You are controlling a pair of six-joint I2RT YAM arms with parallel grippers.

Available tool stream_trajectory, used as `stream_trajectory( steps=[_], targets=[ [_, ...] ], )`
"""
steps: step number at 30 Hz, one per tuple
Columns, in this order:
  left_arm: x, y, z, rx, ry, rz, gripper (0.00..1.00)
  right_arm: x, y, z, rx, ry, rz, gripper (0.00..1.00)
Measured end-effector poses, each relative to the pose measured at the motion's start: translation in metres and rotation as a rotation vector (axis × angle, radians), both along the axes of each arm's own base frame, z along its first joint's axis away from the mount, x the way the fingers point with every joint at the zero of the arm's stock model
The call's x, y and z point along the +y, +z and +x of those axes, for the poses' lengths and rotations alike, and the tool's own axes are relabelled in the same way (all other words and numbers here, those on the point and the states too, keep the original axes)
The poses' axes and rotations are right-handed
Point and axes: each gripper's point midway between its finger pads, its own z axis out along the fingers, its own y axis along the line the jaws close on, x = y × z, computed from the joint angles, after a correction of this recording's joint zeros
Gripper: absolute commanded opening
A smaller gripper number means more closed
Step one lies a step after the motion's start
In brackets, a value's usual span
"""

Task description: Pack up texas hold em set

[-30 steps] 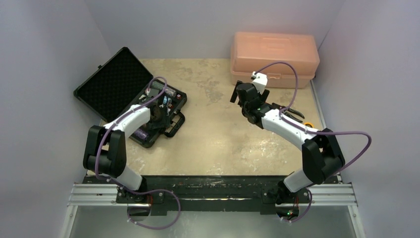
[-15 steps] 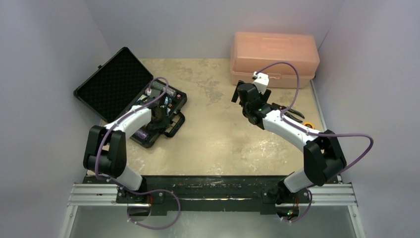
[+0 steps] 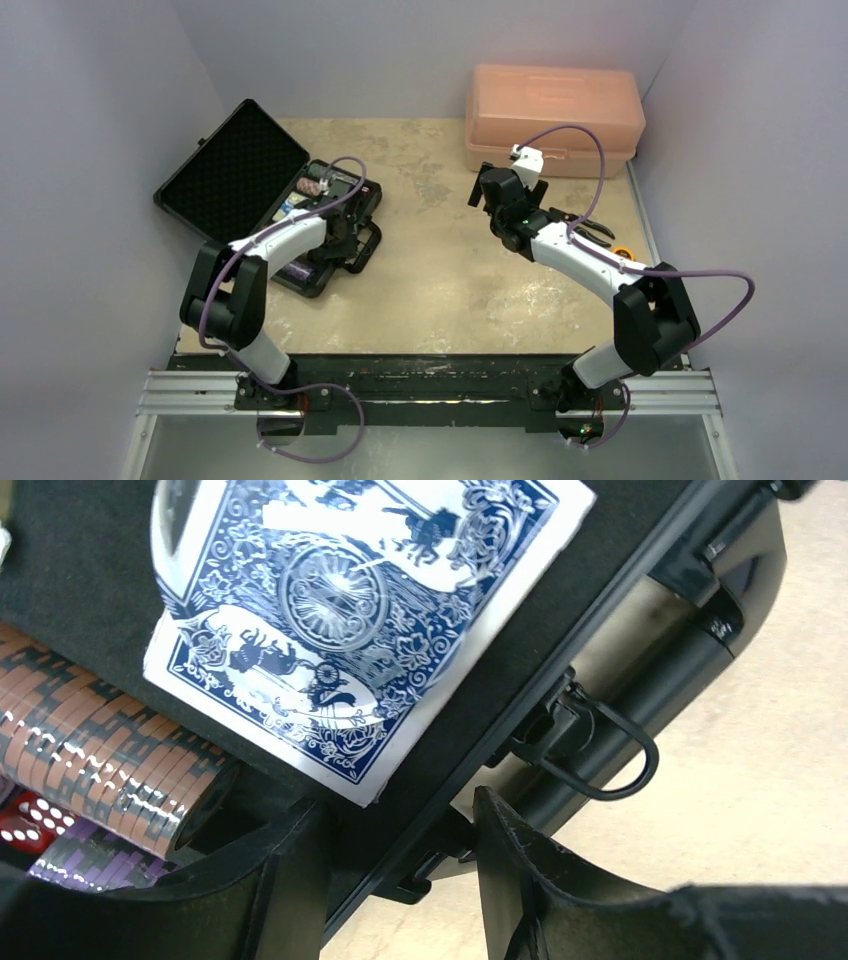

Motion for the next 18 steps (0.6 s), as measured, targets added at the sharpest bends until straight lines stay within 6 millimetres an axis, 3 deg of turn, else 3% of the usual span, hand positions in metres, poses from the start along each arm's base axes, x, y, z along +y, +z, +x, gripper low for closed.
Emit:
stream_trajectory(
  steps=[18],
  targets=[
    [-0.085,0.0,0.009,-0.033,-0.099,-0.024,0.08,-0.001,0.0,0.001,-0.004,-0.004,0.002,0.99]
  ],
)
